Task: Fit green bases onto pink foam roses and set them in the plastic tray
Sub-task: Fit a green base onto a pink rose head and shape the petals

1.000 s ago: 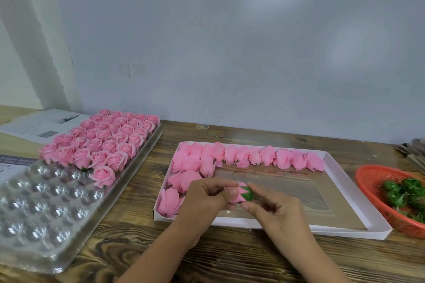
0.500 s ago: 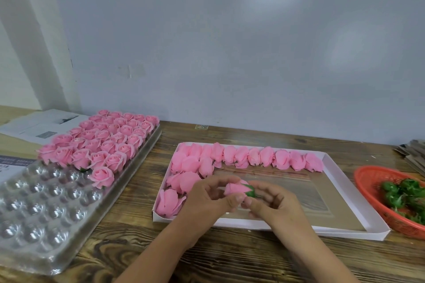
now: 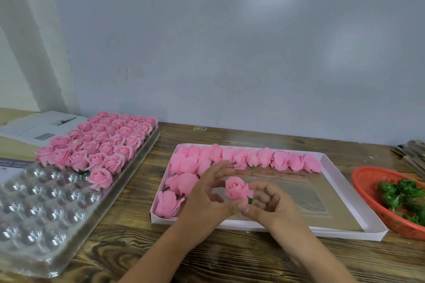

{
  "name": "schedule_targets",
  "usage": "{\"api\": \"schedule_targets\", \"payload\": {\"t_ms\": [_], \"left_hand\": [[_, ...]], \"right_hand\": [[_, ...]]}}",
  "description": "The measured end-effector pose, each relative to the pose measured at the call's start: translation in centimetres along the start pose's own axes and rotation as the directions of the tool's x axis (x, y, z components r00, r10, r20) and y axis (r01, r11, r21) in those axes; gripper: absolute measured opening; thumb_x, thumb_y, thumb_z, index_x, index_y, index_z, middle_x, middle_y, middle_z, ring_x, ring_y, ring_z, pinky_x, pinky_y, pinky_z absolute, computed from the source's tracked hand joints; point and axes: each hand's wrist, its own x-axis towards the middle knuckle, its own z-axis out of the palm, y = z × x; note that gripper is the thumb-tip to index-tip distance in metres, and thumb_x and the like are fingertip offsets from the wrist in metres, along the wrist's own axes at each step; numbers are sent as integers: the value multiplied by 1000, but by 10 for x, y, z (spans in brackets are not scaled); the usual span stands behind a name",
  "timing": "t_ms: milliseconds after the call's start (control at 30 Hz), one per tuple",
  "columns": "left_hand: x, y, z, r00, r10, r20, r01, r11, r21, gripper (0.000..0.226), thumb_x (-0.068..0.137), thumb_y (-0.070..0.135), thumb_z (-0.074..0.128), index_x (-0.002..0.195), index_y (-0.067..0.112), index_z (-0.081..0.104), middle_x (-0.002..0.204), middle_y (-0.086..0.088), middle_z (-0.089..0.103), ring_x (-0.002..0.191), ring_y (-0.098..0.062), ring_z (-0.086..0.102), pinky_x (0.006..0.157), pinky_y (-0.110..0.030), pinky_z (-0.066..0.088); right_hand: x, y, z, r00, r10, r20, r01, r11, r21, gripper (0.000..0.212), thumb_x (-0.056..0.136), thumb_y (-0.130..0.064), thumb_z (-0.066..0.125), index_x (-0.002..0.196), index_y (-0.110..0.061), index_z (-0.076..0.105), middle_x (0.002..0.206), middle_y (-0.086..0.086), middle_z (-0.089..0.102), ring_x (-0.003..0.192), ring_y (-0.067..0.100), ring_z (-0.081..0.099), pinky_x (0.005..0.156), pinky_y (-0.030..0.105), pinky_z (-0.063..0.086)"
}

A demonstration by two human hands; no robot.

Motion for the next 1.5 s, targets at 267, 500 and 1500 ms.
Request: {"api": "schedule_targets", "payload": {"t_ms": [267, 500, 1500], "left_hand": [[-1, 2, 1, 998, 24, 60, -18, 995, -94, 56, 69, 42, 90, 119, 48, 65, 120, 7, 73, 110, -13, 70, 84, -22, 57], [-6, 7, 1, 996, 26, 86, -23, 999, -37, 55, 74, 41, 80, 123, 55, 58, 111, 5, 75, 107, -15, 70, 95, -27, 55], [-8, 15, -4, 985, 104, 140, -86, 988, -125, 33, 81, 54, 76, 109, 36, 76, 128, 7, 69, 124, -12, 61, 100, -25, 50]], "right_hand": [[1, 5, 11, 997, -41, -62, 31, 989, -146, 56, 73, 8, 80, 119, -15, 59, 105, 9, 73, 89, 27, 71, 75, 29, 58], [-5, -14, 5, 986, 89, 143, -64, 984, -168, 39, 79, -12, 75, 115, -25, 71, 108, 9, 74, 96, 28, 66, 90, 40, 53], [-8, -9, 9, 996, -29, 85, 69, 857, -511, 20, 77, -24, 81, 92, -37, 76, 78, -8, 71, 62, 7, 48, 64, 27, 42]]}}
